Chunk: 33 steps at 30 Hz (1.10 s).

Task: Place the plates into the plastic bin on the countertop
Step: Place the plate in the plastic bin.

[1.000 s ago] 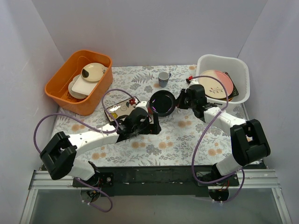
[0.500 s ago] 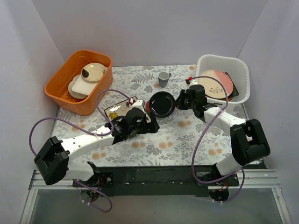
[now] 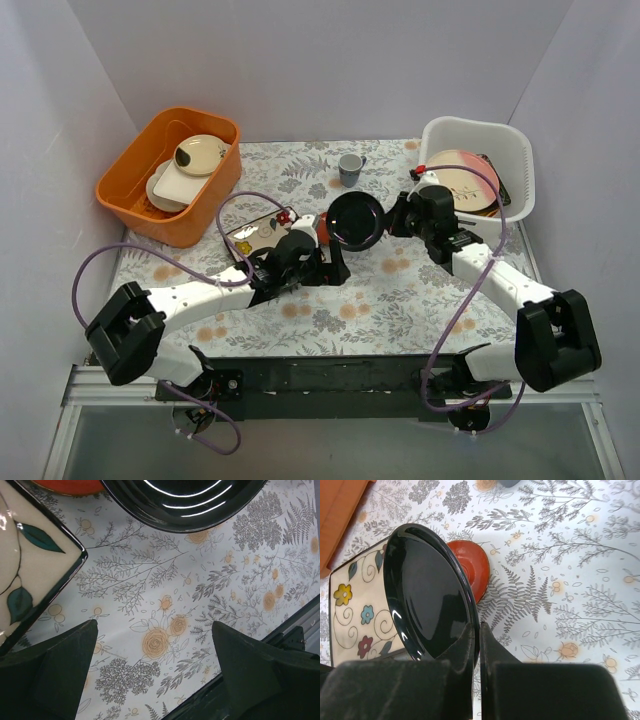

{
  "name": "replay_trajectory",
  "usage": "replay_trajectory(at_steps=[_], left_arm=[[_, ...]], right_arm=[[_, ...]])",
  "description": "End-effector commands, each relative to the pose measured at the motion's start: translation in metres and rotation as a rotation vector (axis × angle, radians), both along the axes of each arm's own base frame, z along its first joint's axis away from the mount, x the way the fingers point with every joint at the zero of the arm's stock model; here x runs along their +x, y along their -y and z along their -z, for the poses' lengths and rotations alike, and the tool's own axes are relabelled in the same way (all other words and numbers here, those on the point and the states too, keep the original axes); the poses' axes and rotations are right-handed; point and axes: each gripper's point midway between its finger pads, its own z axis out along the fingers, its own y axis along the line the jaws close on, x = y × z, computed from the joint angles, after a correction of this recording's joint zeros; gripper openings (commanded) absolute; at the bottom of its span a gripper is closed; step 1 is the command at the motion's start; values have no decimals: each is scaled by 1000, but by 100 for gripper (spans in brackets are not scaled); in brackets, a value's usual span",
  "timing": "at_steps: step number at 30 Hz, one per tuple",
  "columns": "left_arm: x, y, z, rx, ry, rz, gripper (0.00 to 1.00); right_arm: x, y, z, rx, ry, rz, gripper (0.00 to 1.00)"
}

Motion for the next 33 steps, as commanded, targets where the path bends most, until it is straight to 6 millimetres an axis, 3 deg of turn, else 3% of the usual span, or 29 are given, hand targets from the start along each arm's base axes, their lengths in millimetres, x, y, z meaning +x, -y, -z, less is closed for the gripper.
replay_trajectory(at_steps=[1,9,16,21,26,28,33], left_arm=[[2,23,-6,-41,30,91,98],[0,38,-10,-77,35,155,98],[-3,29,-11,-71,25,129,98],[-8,6,-22,-73,31,50,98],[-18,-24,-19,-85,17,-51,98],[-21,-31,-29,-120,35,-77,98],[-22,-41,-29,-112,43,-105,98]], right_arm=[[-2,14,-23,-23,69,47,1],[-8,35,-31,-68,84,120,1],[0,32,-47,-66,111,102,1],[12,21,-61,-49,137,64,1],[24,5,-66,-18,150,11,1],[32,0,-70,-9,149,0,1],[43,0,-78,-25,168,13,1]])
